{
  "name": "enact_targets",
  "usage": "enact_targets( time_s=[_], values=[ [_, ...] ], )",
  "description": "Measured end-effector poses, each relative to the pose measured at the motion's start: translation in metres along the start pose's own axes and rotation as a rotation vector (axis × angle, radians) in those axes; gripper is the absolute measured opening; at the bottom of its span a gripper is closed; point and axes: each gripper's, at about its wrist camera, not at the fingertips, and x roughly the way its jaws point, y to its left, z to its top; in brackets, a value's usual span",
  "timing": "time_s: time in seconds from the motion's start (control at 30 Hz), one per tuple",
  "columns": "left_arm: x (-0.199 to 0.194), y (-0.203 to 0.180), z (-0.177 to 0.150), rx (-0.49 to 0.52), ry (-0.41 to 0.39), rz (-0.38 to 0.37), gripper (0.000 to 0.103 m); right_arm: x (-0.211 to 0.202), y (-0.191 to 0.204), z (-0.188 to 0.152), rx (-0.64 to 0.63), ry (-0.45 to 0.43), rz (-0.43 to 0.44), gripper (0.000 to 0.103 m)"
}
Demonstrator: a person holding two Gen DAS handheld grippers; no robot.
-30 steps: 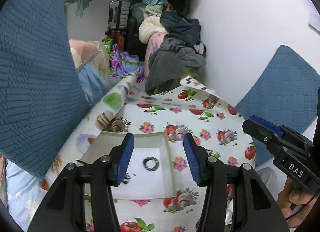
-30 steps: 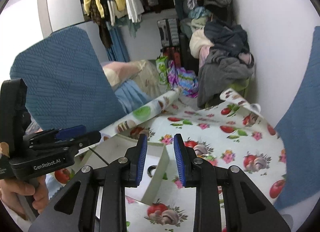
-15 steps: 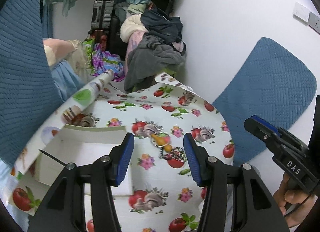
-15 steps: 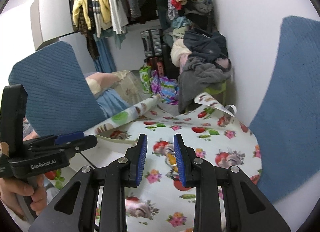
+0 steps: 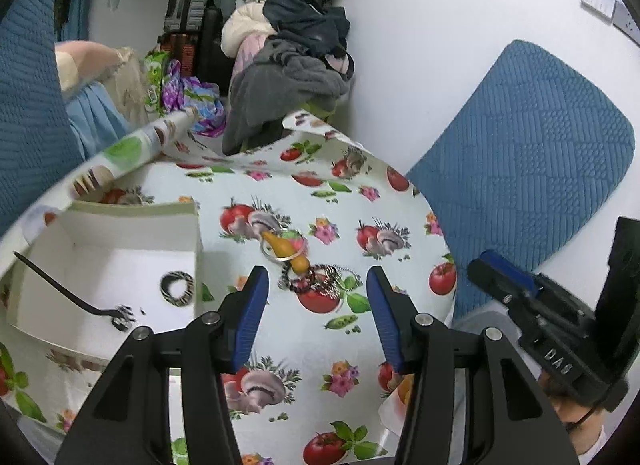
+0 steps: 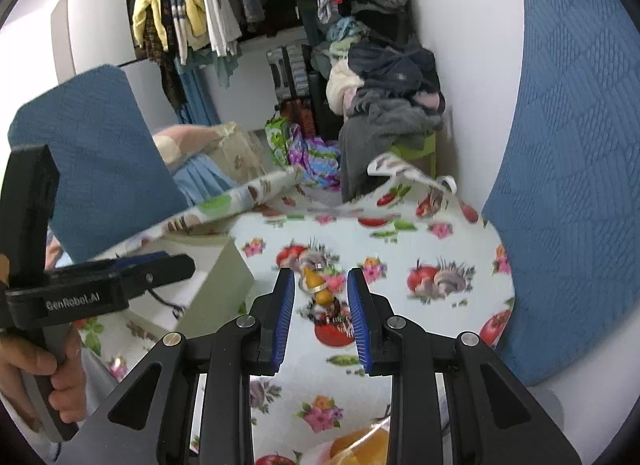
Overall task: Organize jewelry
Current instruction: 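Move both tools back over the jewelry pile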
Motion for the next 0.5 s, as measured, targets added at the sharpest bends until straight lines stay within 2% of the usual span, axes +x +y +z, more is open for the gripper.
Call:
enact_targets(
  time_s=[0.33, 0.5],
  values=[
    [0.035, -0.001, -0.011, -0.006, 0.054, -0.013, 0.05, 0.033, -0.023, -0.038, 0.027, 0.033, -0.007, 0.025],
    [0.06, 0.001, -0.008, 0.003, 0.094, -0.018, 0.045, 0.068, -0.041, -0.047, 0.063, 0.097, 0.002, 0.025]
  ],
)
